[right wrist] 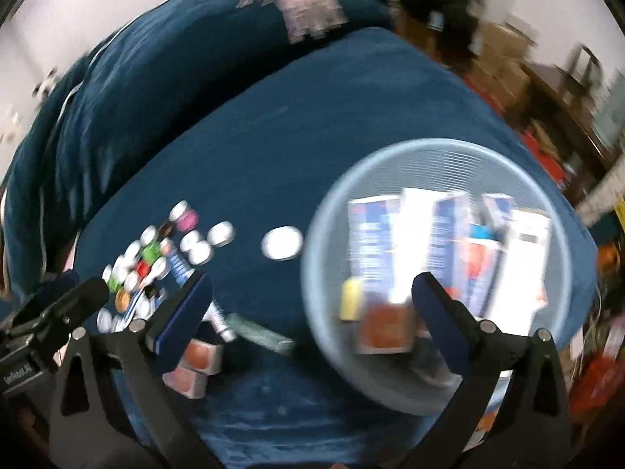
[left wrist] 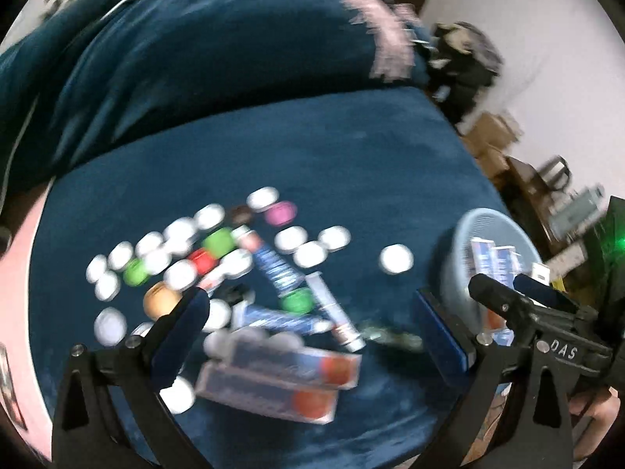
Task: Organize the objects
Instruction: 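Move both grippers back to the pile, then grasp the blue ointment box in right gripper while left grasps another blue box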
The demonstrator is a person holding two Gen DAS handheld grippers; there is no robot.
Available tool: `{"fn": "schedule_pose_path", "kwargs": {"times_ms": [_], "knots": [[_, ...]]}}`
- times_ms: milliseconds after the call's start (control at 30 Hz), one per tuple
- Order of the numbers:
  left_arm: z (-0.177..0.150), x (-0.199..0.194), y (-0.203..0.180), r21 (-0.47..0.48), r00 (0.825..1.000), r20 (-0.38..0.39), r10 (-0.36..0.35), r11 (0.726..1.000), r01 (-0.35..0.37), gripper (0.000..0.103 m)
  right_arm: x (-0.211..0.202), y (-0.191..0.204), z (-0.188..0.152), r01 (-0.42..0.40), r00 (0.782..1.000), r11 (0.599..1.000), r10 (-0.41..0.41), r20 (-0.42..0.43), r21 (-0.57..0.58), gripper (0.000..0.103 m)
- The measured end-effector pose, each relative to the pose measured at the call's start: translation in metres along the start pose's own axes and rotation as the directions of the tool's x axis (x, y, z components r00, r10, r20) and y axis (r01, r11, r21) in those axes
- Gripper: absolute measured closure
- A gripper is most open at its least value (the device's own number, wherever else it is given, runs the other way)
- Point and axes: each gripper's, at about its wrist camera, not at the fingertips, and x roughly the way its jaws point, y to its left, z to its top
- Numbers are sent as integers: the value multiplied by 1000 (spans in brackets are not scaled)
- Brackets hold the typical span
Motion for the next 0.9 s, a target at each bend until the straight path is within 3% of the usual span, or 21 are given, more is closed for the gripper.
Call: {"fn": "schedule_pose_path", "kwargs": {"times_ms": [100, 233, 367, 433, 500, 633, 733, 900], "knots": [[-10, 1, 41, -73, 999, -28, 35, 997, -37, 1, 19, 42, -2, -15, 998, 991, 8, -55, -136, 0], [-27, 3, 82, -159, 996, -54, 67, 984, -75, 1, 46, 96, -8, -46, 993, 944, 6, -121, -327, 1], [-46, 5, 107, -236, 994, -82, 67, 968, -85, 1, 80, 114, -22, -108, 970, 921, 15, -243, -375, 2], [-53, 6, 116, -264, 994, -85, 71, 960, -91, 1, 87, 118, -27, -111, 964, 911, 2, -265, -396, 2], [-59, 8, 126, -302, 993, -96, 74, 948, -100, 1, 87, 123, -32, -161, 957, 896, 38, -288, -414, 3], [-65, 7, 137, -376, 995, -95, 41, 924, -74, 1, 93, 143, -43, -226, 938, 854, 60, -343, -469, 14], [-69, 3, 138, -387, 996, -76, 47, 919, -73, 1, 102, 158, -54, -263, 918, 811, 44, -394, -523, 18], [-78, 4, 141, -420, 997, -68, 27, 906, -53, 1, 122, 172, -63, -256, 907, 771, -18, -421, -583, 18]]}}
